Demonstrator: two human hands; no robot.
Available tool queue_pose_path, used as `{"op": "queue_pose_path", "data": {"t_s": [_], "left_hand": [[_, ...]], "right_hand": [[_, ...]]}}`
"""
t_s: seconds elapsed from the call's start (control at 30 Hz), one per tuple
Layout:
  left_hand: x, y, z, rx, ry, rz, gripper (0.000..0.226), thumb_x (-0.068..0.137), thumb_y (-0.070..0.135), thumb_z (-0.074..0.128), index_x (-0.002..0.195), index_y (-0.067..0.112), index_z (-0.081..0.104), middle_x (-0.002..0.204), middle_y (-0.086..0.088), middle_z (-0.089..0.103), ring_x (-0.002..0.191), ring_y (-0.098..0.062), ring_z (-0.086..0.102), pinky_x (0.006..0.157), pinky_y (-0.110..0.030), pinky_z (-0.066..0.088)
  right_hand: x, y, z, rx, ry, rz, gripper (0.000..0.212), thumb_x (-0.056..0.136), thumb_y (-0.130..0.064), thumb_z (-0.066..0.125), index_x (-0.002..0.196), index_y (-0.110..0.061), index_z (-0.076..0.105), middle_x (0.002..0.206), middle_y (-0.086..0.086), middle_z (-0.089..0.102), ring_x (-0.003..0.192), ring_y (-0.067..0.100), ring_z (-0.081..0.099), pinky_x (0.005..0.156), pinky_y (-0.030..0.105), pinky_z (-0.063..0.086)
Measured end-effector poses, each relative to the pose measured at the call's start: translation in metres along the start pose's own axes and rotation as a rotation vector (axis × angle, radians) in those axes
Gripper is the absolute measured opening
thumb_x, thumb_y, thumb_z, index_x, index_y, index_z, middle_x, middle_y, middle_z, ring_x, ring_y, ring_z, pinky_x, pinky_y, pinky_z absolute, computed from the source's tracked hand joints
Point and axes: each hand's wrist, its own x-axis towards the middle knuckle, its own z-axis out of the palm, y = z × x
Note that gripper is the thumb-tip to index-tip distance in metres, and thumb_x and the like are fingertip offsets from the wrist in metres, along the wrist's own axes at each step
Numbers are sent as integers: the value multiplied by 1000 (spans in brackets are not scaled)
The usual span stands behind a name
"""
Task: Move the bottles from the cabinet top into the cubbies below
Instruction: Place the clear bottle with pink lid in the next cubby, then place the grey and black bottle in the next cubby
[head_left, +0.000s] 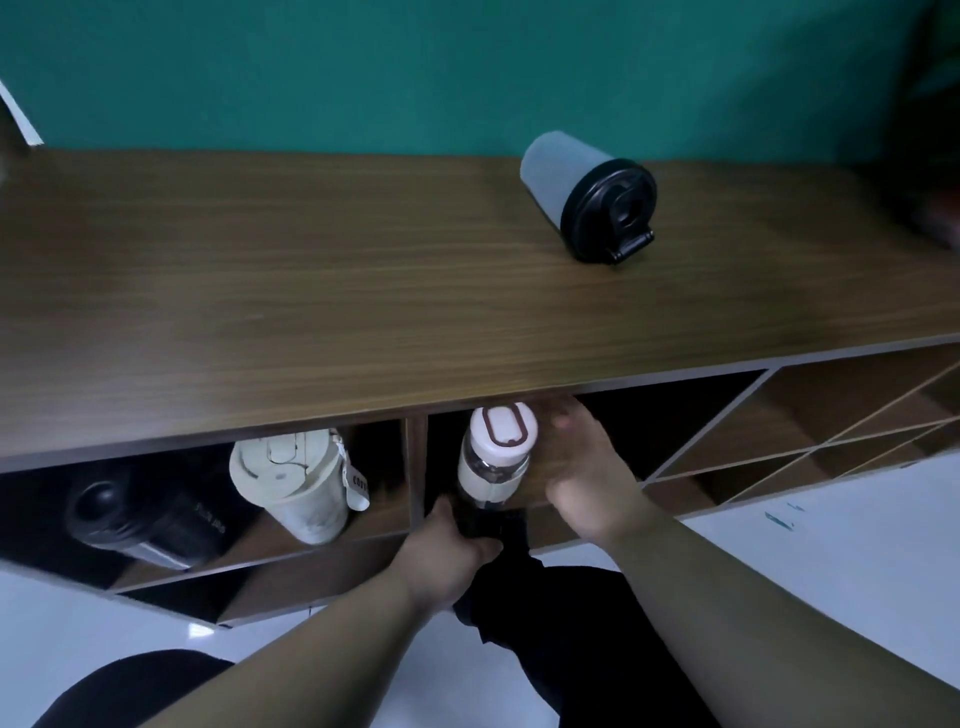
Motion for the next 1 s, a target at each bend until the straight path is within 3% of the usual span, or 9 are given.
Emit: {"op": "queue_pose_path", "data": {"t_s": [0.1,0.23,0.33,0.47,0.6,0.77,0.87,0.93,1.0], "left_hand": [[-16,8,-7,-103,-22,-7,45,77,36,76,120,23,68,106,0,75,95,-19,68,92,-36,56],[-38,24,-20,-208,-37,104,24,88,29,75,111,25,74,95,5,75,88,-15,69,84,-32,52],[-56,45,-31,-299,-91,247,21,93,27,73,113,22,72,89,8,71,81,-8,69,82,-26,50],[-66,63,-40,-366,-122,389,20,92,26,75,112,24,75,94,7,74,89,-8,69,97,-34,52],[-64,69,-40,-390,-109,448,19,82,38,76,101,34,78,89,14,74,88,-9,69,95,-35,53],[-52,73,-33,-435,-151,486,21,67,46,75,84,35,76,96,8,62,92,-16,58,91,-43,48],[-45,70,-33,-353,-153,461,18,76,46,74,93,39,77,97,13,70,91,-7,66,92,-27,51],[-43,68,-35,-295,-157,424,9,88,37,74,97,37,75,87,20,73,82,8,66,78,-6,46],[-38,66,-35,-254,-162,417,10,92,32,72,101,35,75,81,27,72,81,11,65,73,-3,42]], "right_hand": [[-14,0,-10,14,98,5,43,77,-11,60,115,-32,62,117,-2,69,113,18,64,98,32,47],[-50,-22,-31,227,242,108,18,87,-11,61,95,-26,69,92,-10,70,90,11,66,70,21,46],[-66,-38,-43,324,385,82,18,89,-14,61,92,-27,72,91,-7,74,91,15,68,78,34,54],[-62,-77,-75,400,496,-10,18,91,-20,66,106,-30,69,103,-8,71,100,10,67,98,43,53],[-26,-116,-100,282,495,-13,69,86,-43,70,147,-29,40,146,-6,50,132,15,49,108,39,40],[38,-139,-101,248,507,128,115,68,-65,74,158,-25,14,160,6,35,142,33,40,111,49,36],[63,-149,-96,333,544,169,120,65,-66,75,158,-26,11,156,9,41,138,38,44,111,52,37],[76,-151,-91,362,566,165,124,60,-68,75,158,-27,11,152,9,46,137,38,45,113,55,34],[86,-150,-87,382,583,157,124,57,-68,74,157,-27,13,148,7,50,136,37,46,114,54,33]]}}
